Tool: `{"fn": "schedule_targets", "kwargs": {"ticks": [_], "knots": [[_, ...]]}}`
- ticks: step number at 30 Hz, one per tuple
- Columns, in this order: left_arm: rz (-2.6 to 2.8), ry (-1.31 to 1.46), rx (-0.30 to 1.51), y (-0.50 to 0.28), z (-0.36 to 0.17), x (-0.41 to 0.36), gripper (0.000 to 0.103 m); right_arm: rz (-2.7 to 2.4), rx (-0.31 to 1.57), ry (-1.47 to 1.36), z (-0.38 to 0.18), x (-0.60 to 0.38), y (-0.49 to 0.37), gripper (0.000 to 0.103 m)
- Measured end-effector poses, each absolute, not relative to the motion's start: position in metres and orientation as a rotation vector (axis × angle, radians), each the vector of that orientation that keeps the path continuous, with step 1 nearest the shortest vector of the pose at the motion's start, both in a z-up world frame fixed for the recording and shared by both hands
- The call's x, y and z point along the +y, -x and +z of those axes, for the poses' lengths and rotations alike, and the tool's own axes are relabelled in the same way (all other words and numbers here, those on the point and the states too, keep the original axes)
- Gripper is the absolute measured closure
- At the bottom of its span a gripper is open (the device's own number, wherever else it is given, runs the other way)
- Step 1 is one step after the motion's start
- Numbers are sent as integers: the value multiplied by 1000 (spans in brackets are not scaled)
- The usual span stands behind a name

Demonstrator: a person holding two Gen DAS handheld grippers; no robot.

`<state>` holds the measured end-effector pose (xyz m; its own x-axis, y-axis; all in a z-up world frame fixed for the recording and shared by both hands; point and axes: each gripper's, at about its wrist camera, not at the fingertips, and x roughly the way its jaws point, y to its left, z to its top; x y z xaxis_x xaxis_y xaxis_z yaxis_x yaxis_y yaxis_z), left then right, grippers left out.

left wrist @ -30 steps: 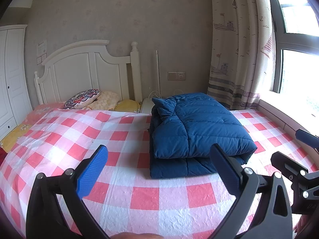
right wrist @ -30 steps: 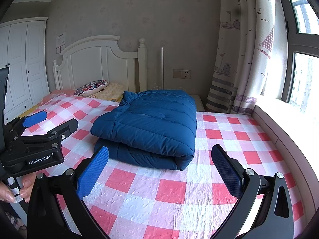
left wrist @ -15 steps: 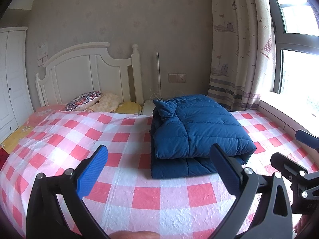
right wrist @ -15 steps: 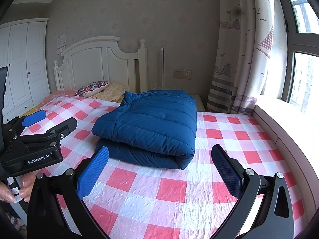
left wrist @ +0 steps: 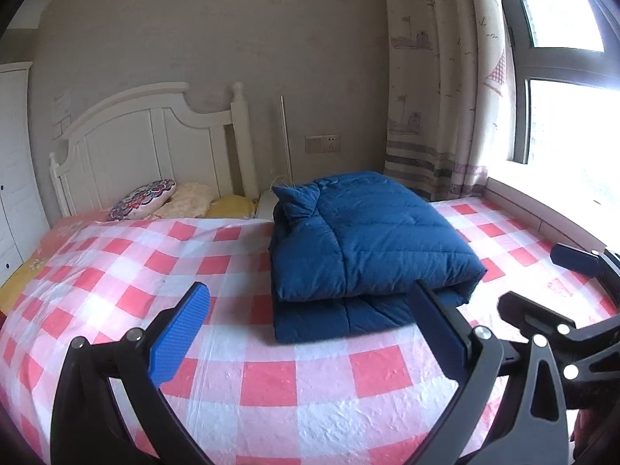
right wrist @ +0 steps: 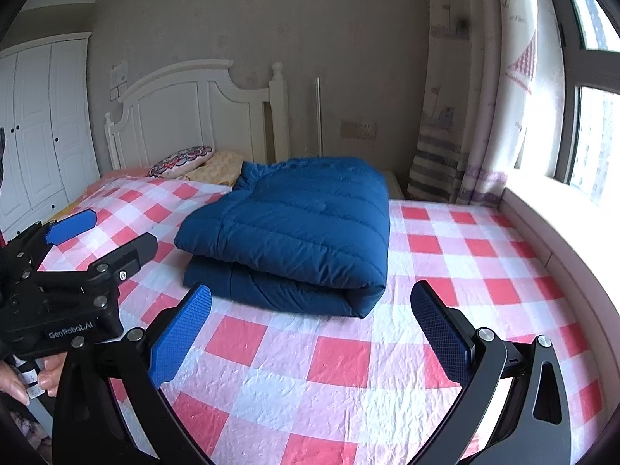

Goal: Fold large clothes

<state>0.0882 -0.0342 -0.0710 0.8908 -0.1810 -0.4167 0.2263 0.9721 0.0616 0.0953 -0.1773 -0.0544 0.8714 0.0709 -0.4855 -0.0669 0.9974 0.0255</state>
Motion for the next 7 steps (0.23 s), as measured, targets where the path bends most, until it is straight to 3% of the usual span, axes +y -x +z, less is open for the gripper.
{"fn": "schedule_targets", "kwargs": {"ticks": [3,7], "knots": [[-158,-94,454,-118,-67,-4,2,57,521,-27,-50,-197,-102,4],[12,-59,466,-179,-54,98,2,-142,511,-25,-14,-289,-106,4]]}}
